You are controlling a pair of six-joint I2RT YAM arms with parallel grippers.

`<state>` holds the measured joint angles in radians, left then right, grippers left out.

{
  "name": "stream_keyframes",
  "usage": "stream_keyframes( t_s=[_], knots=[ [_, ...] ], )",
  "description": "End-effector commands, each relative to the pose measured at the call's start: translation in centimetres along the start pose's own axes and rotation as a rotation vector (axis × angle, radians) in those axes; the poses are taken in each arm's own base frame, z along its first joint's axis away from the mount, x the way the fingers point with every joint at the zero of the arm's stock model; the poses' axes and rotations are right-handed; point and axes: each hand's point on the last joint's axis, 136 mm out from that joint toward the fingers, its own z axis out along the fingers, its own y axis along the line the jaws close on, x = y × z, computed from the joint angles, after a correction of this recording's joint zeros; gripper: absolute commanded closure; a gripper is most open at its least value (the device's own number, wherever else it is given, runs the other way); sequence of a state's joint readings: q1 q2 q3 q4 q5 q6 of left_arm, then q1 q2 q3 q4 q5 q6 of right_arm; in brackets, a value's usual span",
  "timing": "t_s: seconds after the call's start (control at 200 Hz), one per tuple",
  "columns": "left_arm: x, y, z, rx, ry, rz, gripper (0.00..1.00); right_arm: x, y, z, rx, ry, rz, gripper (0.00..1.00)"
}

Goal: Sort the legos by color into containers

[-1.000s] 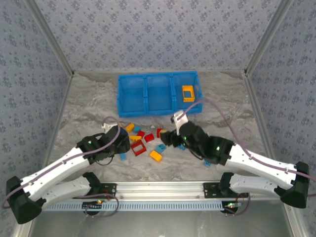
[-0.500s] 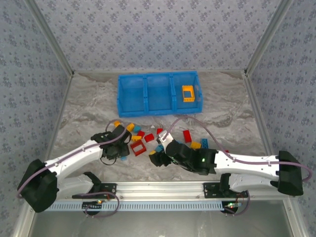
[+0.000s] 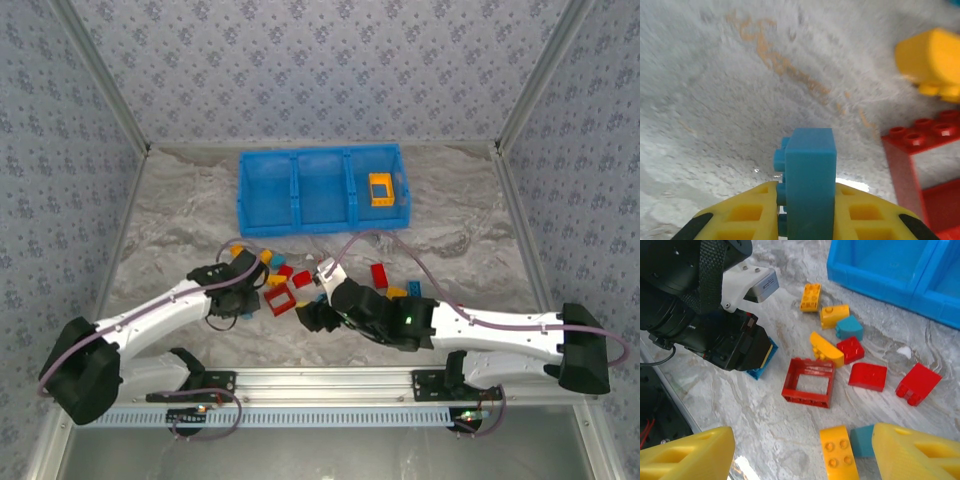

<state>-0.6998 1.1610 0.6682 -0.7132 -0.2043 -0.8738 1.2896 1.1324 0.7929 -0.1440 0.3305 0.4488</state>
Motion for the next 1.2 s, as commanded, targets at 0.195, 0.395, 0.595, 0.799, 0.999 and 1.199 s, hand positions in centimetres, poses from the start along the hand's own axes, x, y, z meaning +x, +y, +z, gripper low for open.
stream_keyframes(
  t_s=[0.195, 0.395, 0.595, 0.799, 0.999, 1.199],
  knots=[
    [-13.9, -7.2, -5.3, 0.068, -0.202, 0.121, 0.82, -9.1, -3.4, -1.4, 0.136, -0.232, 0.054, 0.25],
    [-22.8, -11.0, -2.4, 0.046, -0.235, 0.148, 0.82, -12.4, -5.9, -0.5, 0.224, -0.277, 0.084, 0.25],
    [-29.2, -13.4, 2.4, 0.106, -0.251, 0.146, 0.79, -13.1, -6.5, 0.4, 0.227, -0.274, 0.1, 0.25],
    [-32.1, -13.6, 6.9, 0.164, -0.22, 0.12, 0.7, -11.9, -7.0, 1.1, 0.233, -0.236, 0.123, 0.25],
    [-32.1, -15.0, 8.1, 0.245, -0.181, 0.119, 0.51, -8.6, -7.9, 3.1, 0.271, -0.116, 0.151, 0.26],
    [-31.9, -13.0, 4.0, 0.199, -0.226, 0.073, 0.47, -4.2, -7.8, 5.1, 0.284, 0.044, 0.161, 0.38]
  ],
)
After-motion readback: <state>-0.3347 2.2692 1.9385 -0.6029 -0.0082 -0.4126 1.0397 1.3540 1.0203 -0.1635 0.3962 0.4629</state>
